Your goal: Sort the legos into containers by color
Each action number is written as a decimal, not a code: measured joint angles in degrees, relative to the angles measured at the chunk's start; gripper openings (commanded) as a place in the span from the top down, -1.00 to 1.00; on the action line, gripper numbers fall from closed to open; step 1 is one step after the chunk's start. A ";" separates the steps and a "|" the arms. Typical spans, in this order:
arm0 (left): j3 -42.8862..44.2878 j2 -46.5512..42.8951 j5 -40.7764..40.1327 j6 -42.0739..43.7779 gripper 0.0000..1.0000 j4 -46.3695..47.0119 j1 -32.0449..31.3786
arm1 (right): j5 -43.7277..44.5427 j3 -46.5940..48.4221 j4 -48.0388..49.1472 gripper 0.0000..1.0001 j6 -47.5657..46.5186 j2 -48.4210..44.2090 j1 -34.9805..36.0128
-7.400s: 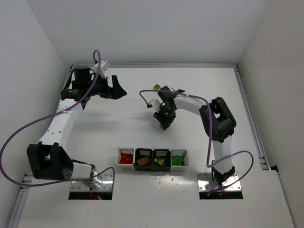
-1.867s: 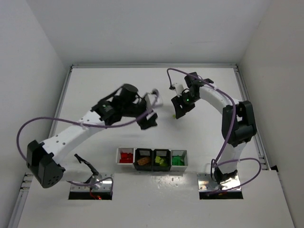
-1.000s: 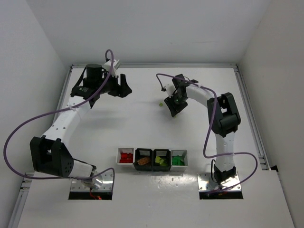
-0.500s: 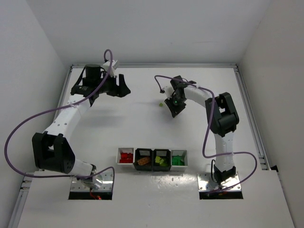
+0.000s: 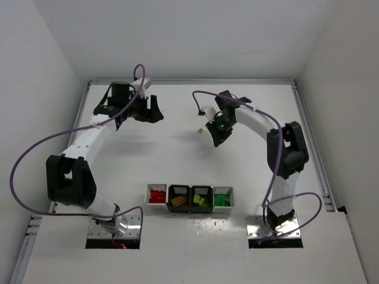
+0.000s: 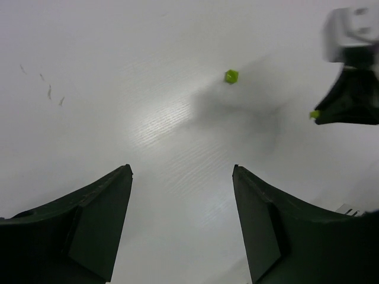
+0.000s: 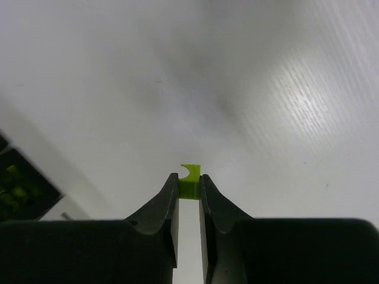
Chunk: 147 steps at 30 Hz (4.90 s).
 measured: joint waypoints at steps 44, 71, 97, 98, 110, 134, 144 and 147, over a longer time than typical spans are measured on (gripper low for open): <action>19.02 31.87 -1.62 -4.46 -0.30 0.24 -15.28 | 10.84 -13.92 3.06 0.30 -7.72 -29.33 30.18; 39.10 49.83 -20.39 2.45 0.19 -7.13 -24.15 | 0.90 -7.80 9.33 -0.30 25.03 -22.88 -16.22; 12.41 13.70 5.90 21.70 0.86 -10.23 -25.90 | -9.62 -15.28 7.93 -0.30 19.26 -21.44 -18.88; 12.17 10.16 7.85 23.80 0.86 -11.87 -26.73 | -9.99 -15.45 7.96 -0.30 19.12 -21.44 -18.88; 4.48 -1.57 12.22 41.55 0.83 -30.95 -42.88 | -14.67 -16.06 8.04 -0.27 18.18 -21.44 -18.82; 6.64 6.47 3.74 49.75 -0.18 -36.54 -54.05 | -15.65 -16.20 7.13 -0.27 15.76 -23.30 -18.82; 16.09 6.45 8.41 46.84 -0.24 -36.92 -44.09 | -15.63 -16.33 6.75 -0.27 15.13 -23.67 -18.82; 17.44 6.43 10.51 40.26 -0.86 -33.29 -34.34 | -15.39 -15.45 6.38 -0.27 14.86 -23.10 -18.82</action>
